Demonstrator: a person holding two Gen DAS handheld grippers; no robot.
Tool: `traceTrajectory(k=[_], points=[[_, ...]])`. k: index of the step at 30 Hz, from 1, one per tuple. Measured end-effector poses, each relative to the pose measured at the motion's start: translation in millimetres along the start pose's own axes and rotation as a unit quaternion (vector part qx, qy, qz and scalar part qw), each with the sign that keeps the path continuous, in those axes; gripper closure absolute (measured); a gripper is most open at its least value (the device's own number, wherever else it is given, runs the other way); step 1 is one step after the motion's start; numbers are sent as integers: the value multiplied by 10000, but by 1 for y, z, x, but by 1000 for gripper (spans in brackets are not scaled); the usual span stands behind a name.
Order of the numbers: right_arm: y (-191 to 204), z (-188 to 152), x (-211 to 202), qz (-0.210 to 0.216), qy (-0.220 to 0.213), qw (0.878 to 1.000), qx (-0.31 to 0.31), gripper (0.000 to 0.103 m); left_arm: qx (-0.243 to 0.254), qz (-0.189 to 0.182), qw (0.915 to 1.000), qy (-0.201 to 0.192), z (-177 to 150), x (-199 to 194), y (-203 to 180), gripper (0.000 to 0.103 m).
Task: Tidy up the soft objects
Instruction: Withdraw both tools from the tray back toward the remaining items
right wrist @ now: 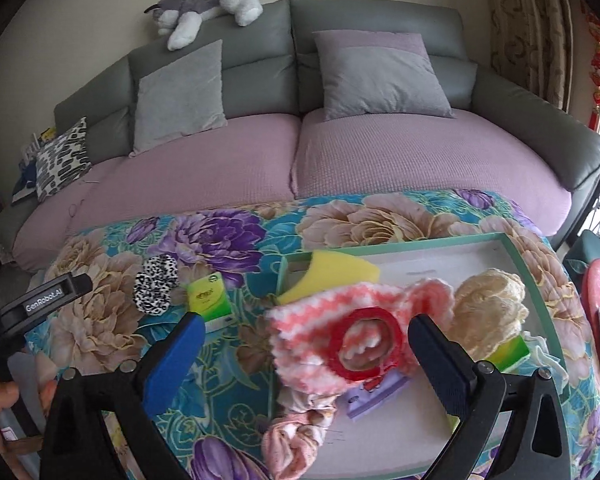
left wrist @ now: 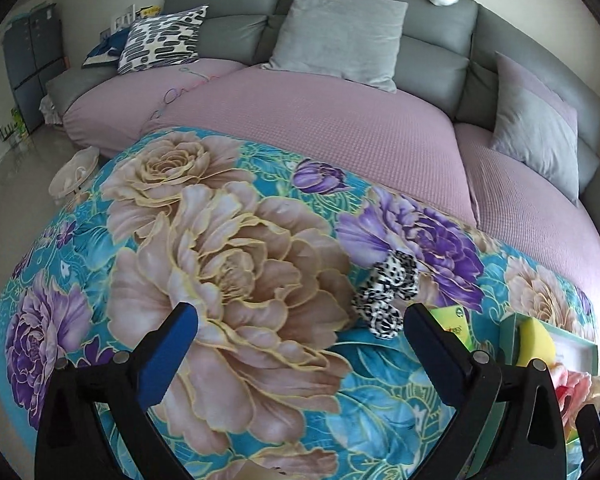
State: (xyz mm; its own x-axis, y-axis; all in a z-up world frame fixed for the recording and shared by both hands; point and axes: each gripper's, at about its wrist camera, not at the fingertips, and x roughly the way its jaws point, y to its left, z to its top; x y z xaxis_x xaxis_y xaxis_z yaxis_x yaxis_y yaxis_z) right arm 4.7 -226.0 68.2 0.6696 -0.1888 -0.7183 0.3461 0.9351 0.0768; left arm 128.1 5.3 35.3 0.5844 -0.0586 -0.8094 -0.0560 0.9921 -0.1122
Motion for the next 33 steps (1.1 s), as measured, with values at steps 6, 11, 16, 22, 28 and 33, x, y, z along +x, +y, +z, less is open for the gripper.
traceTrajectory(k=[6, 11, 16, 22, 28, 33], points=[[32, -3, 13, 269, 5, 9993, -241, 0, -172, -41, 9998, 46, 2, 2, 17, 1], [50, -6, 23, 551, 23, 9979, -340, 0, -287, -42, 9996, 9, 4, 2, 33, 1], [67, -5, 31, 527, -41, 9970, -564, 0, -427, -205, 9989, -8, 6, 10, 42, 1], [85, -2, 48, 542, -63, 9949, -847, 0, -504, -403, 9979, 108, 8, 24, 43, 1], [95, -3, 69, 587, -2, 9934, -983, 1, -433, -482, 9978, 115, 10, 37, 38, 1], [97, -4, 88, 572, 86, 9931, -1021, 8, -306, -496, 9982, 105, 12, 47, 31, 1]])
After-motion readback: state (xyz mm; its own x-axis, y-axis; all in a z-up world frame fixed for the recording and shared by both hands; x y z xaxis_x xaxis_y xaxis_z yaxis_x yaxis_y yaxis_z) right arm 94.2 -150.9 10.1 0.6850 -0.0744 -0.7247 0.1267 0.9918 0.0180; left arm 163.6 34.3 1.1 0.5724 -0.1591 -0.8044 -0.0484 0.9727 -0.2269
